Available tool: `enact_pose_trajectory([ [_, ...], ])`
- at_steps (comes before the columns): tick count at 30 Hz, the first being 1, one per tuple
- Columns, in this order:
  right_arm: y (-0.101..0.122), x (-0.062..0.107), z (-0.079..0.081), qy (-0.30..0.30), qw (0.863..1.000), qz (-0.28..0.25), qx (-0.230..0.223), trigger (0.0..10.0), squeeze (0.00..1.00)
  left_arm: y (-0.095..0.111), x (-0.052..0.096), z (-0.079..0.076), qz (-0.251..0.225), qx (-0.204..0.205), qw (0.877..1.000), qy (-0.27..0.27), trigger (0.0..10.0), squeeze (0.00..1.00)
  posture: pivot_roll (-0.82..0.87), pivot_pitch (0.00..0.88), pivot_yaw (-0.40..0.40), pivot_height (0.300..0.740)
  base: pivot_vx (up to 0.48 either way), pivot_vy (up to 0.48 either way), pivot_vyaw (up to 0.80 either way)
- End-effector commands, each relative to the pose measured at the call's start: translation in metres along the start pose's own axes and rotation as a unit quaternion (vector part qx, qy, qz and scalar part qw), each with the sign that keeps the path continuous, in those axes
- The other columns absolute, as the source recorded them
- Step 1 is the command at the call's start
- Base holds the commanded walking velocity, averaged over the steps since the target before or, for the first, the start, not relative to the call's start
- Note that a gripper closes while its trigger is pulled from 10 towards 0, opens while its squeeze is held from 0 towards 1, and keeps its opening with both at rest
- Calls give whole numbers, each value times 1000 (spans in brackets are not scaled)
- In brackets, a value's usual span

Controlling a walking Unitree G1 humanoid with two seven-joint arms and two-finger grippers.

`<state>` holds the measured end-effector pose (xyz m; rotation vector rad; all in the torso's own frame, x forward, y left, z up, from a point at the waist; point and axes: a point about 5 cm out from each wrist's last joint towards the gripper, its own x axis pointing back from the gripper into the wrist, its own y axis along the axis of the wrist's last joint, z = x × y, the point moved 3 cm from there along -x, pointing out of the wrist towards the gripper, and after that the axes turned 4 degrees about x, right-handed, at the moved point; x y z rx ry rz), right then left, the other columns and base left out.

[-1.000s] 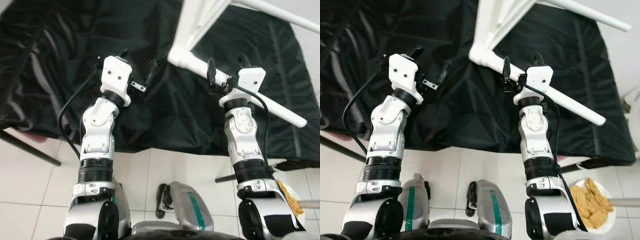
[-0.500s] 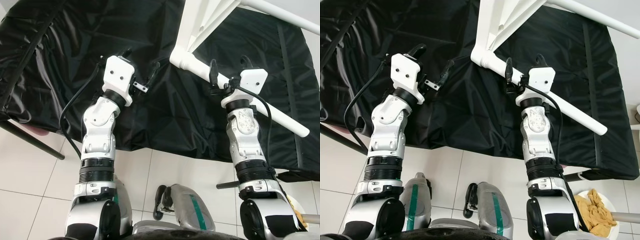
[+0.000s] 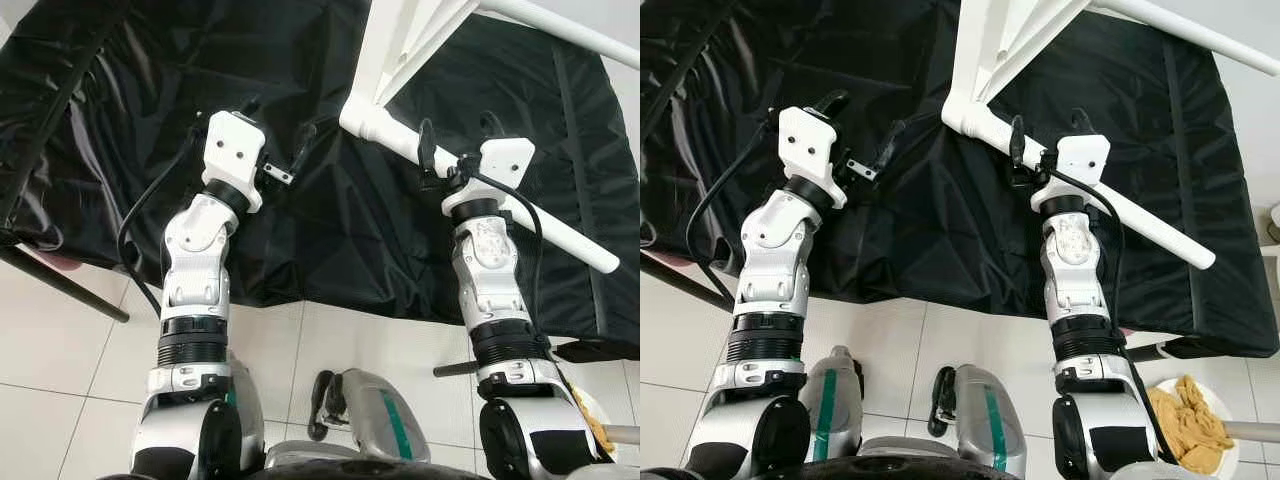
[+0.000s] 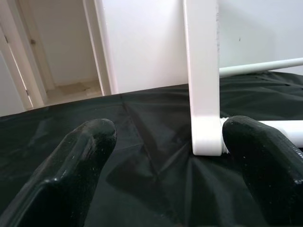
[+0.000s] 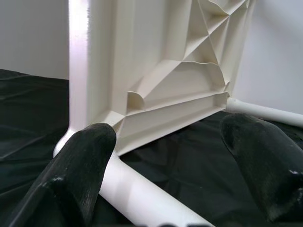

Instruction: Building children table

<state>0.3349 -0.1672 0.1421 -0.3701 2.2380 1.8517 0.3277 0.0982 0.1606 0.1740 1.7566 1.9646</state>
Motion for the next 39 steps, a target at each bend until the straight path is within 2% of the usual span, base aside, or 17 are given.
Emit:
enact_pose_trajectory([
  [1,-2,2,-3,-8,1000,1,-4,10000,0,-3,6,15,-1,5,992,126,10000,0,104,0,-74,740,0,0,0],
  [7,-2,1,-3,-9,1000,1,-5,10000,0,-2,5,15,-3,4,992,125,10000,0,105,0,-74,740,0,0,0],
  [11,-1,-1,-3,-10,1000,0,-6,10000,0,0,-1,10,-1,3,995,97,10000,0,107,9,-71,740,0,0,0],
  [13,0,-1,-4,-13,1000,-1,-6,10000,0,1,-7,3,0,1,998,69,10000,0,109,12,-72,740,0,0,0],
  [16,0,-2,-5,-14,1000,-1,-6,10000,0,2,-9,1,1,-1,998,59,10000,0,108,12,-72,740,0,0,0],
  [23,2,-2,-9,-26,1000,-5,-6,10000,0,3,-33,-21,15,-13,999,-28,10000,0,89,27,-52,740,0,0,0],
  [26,3,4,-13,-36,999,-6,-5,10000,0,2,-45,-27,30,-2,997,-65,10000,0,68,33,-35,740,0,0,0],
  [37,6,12,-14,-40,999,-11,-1,10000,0,1,-60,-23,51,11,995,-80,10000,0,24,46,-3,740,0,0,0],
  [39,12,18,-15,-41,999,-20,-1,10000,0,2,-74,-12,75,29,995,-64,10000,0,-9,59,20,740,0,0,0],
])
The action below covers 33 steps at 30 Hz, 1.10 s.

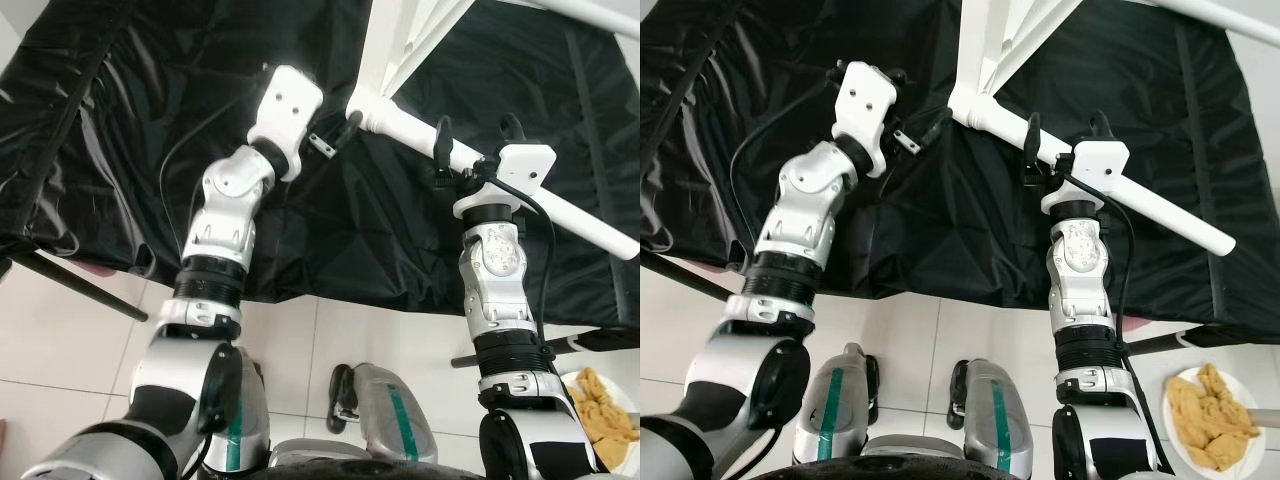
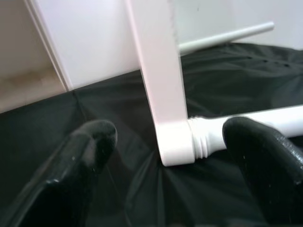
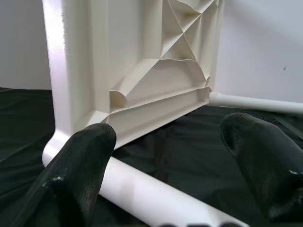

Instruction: Building children table

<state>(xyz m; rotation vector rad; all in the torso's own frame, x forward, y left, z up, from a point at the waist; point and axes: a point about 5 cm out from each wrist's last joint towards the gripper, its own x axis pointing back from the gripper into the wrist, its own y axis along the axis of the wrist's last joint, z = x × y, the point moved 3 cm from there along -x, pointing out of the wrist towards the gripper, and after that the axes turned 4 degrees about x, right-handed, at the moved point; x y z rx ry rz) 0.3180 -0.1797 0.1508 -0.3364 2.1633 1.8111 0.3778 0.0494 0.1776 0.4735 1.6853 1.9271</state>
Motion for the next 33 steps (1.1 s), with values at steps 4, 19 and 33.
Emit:
enact_pose_trajectory([
  [4,5,8,-2,-2,1000,-3,-2,10000,0,1,-11,19,26,23,998,43,10000,0,-17,62,23,740,0,0,0],
  [19,-8,6,11,29,999,31,-28,10000,0,-11,19,25,-11,72,991,111,10000,0,31,27,-23,740,0,0,0],
  [33,-12,-3,30,58,997,44,-25,10000,0,-46,72,39,18,92,969,231,10000,0,102,38,-50,740,0,0,0],
])
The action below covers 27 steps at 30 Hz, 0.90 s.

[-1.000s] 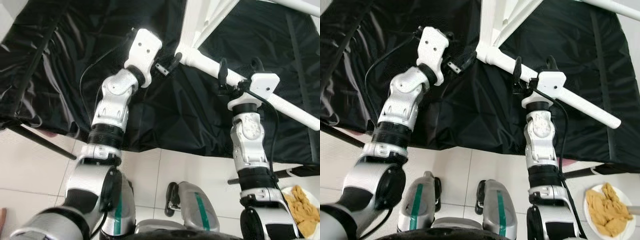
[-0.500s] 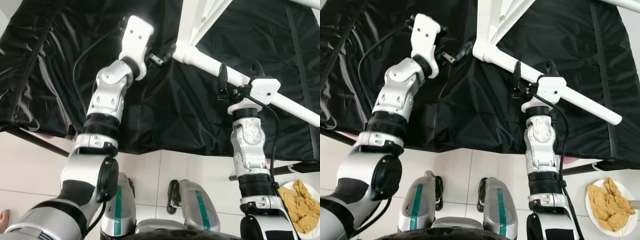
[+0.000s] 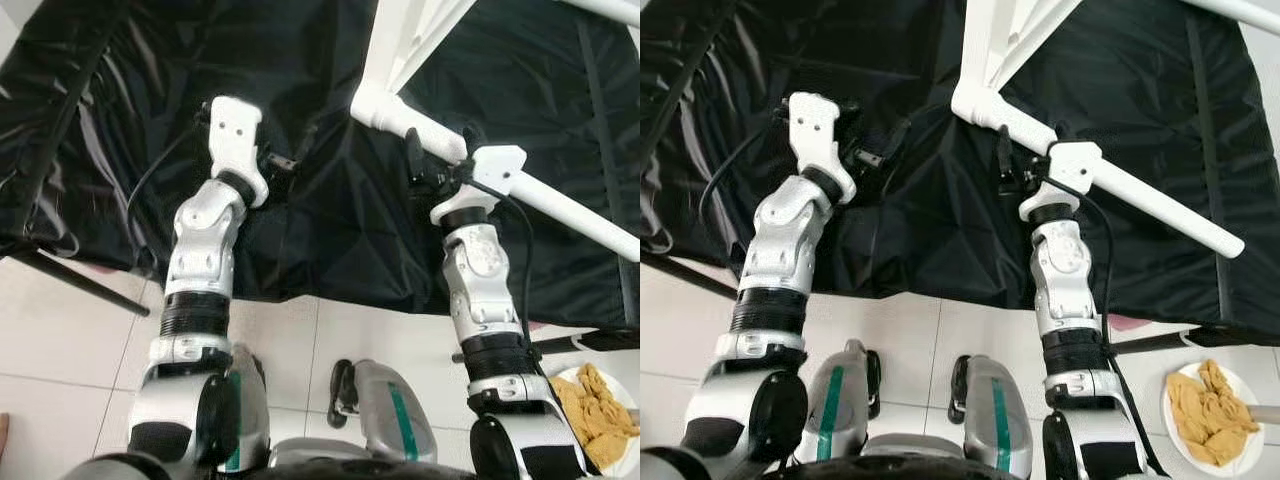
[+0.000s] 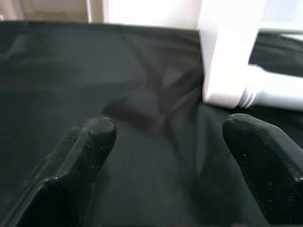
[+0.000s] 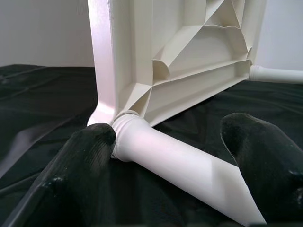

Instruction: Building children table

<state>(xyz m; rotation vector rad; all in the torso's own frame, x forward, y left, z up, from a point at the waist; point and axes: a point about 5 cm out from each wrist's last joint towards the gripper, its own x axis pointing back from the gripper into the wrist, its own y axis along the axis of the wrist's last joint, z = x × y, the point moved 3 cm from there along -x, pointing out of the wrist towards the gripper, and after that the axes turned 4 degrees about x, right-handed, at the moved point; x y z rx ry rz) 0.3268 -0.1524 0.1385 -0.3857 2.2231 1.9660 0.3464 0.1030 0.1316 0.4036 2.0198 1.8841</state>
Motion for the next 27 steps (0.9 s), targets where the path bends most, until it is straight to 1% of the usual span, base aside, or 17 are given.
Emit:
enact_pose_trajectory([
  [1,-3,0,1,-2,1000,4,11,10000,0,3,7,23,-12,-5,991,136,10000,0,102,38,-50,740,0,0,0],
  [3,-4,1,0,-10,1000,6,10,10000,0,5,15,28,-22,-14,987,156,10000,0,101,40,-46,740,0,0,0],
  [4,-4,1,0,-10,1000,6,10,10000,0,5,15,28,-22,-14,987,156,10000,0,101,40,-46,740,0,0,0],
  [6,-4,1,-1,-14,1000,9,6,10000,0,5,21,31,-19,-25,985,172,10000,0,101,48,-46,740,0,0,0],
  [7,-4,1,-1,-14,1000,9,6,10000,0,5,21,31,-19,-25,985,172,10000,0,101,48,-46,740,0,0,0],
  [8,-6,2,-2,-18,1000,17,3,10000,0,3,30,33,-17,-32,981,189,10000,0,106,59,-53,740,0,0,0],
  [9,-7,2,-2,-18,1000,21,3,10000,0,3,33,34,-18,-32,981,193,10000,0,106,58,-55,740,0,0,0],
  [10,-9,3,-2,-11,999,26,17,10000,0,4,36,33,-23,-39,980,196,10000,0,106,55,-59,740,0,0,0],
  [12,-9,3,-2,-11,999,26,17,10000,0,4,36,33,-23,-39,980,196,10000,0,106,55,-59,740,0,0,0],
  [13,-10,4,-1,-5,999,28,27,10000,0,5,38,32,-27,-44,979,198,10000,0,106,60,-61,740,0,0,0],
  [14,-10,4,-1,-5,999,28,27,10000,0,5,38,32,-27,-44,979,198,10000,0,106,60,-61,740,0,0,0],
  [16,-9,9,0,7,1000,25,15,10000,0,2,43,28,-23,-48,978,202,10000,0,88,44,-41,740,0,0,0],
  [20,-9,11,-2,3,1000,21,8,10000,0,0,44,26,-23,-40,979,199,10000,0,85,47,-35,740,0,0,0],
  [22,-11,13,-5,-3,1000,23,2,10000,0,-4,44,25,-15,-35,979,198,10000,0,81,52,-24,740,0,0,0],
  [23,-11,12,-10,-12,1000,20,6,10000,0,-4,40,24,-7,-27,982,189,10000,0,70,53,5,740,0,0,0],
  [26,-11,12,-10,-12,1000,20,6,10000,0,-4,40,24,-7,-27,982,189,10000,0,70,53,5,740,0,0,0],
  [27,-10,12,-16,-23,1000,16,9,10000,0,-2,36,21,-9,-20,984,178,10000,0,61,70,6,740,0,0,0],
])
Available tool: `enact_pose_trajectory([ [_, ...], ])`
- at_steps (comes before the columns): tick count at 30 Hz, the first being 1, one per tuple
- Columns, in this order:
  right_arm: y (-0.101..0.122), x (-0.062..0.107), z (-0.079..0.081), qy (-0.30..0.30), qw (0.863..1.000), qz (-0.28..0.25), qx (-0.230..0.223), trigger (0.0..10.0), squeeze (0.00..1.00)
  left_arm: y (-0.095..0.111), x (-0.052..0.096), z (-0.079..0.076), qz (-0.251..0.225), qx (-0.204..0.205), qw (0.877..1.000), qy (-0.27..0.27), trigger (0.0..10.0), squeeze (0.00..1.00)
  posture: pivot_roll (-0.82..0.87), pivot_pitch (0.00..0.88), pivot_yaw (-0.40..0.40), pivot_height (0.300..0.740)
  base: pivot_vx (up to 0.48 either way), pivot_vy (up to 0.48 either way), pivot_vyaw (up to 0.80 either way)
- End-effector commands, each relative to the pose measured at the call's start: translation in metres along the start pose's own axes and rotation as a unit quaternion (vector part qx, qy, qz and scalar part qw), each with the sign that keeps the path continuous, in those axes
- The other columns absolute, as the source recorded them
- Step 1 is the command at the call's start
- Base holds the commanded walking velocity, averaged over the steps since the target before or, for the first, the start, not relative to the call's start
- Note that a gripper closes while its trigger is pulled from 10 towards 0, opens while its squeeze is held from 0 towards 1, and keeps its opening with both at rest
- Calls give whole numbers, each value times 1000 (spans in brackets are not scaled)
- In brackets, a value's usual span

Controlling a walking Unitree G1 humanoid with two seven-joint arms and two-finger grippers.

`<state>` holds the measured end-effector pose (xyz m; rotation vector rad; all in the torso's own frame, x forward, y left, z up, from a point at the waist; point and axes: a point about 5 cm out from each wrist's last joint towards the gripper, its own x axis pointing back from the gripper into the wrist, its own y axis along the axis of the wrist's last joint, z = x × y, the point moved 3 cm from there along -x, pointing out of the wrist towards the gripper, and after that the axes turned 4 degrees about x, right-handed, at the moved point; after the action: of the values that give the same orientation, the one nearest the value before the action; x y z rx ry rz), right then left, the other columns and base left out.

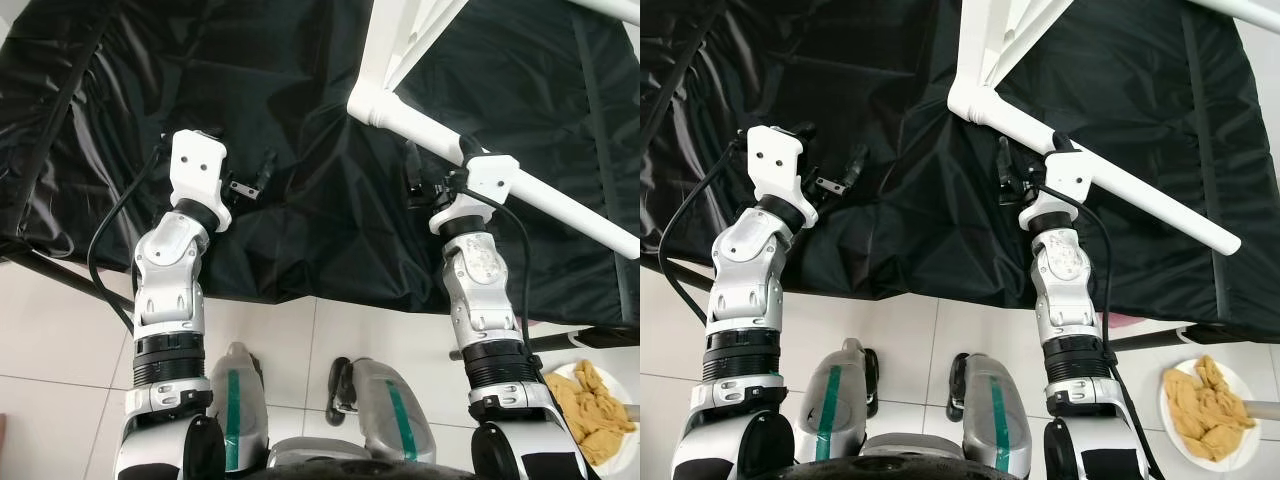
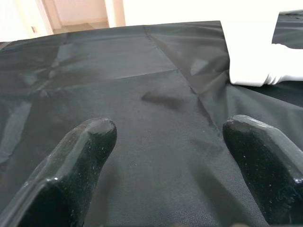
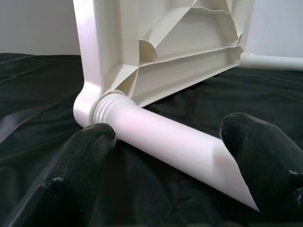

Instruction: Building children table

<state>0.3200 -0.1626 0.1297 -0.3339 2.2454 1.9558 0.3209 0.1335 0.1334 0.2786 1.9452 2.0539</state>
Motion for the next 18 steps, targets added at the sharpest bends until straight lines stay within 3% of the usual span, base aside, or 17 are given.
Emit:
enact_pose_trajectory([
  [1,-3,2,-8,-14,1000,2,1,10000,0,-7,0,4,4,43,991,129,10000,0,61,70,6,740,0,0,0],
  [11,-4,4,-14,-33,999,6,4,10000,0,-1,0,5,-14,23,993,113,10000,0,79,64,-41,740,0,0,0],
  [18,-3,2,-10,-15,1000,3,3,10000,0,-7,11,9,-32,44,990,134,10000,0,71,35,-49,740,0,0,0],
])
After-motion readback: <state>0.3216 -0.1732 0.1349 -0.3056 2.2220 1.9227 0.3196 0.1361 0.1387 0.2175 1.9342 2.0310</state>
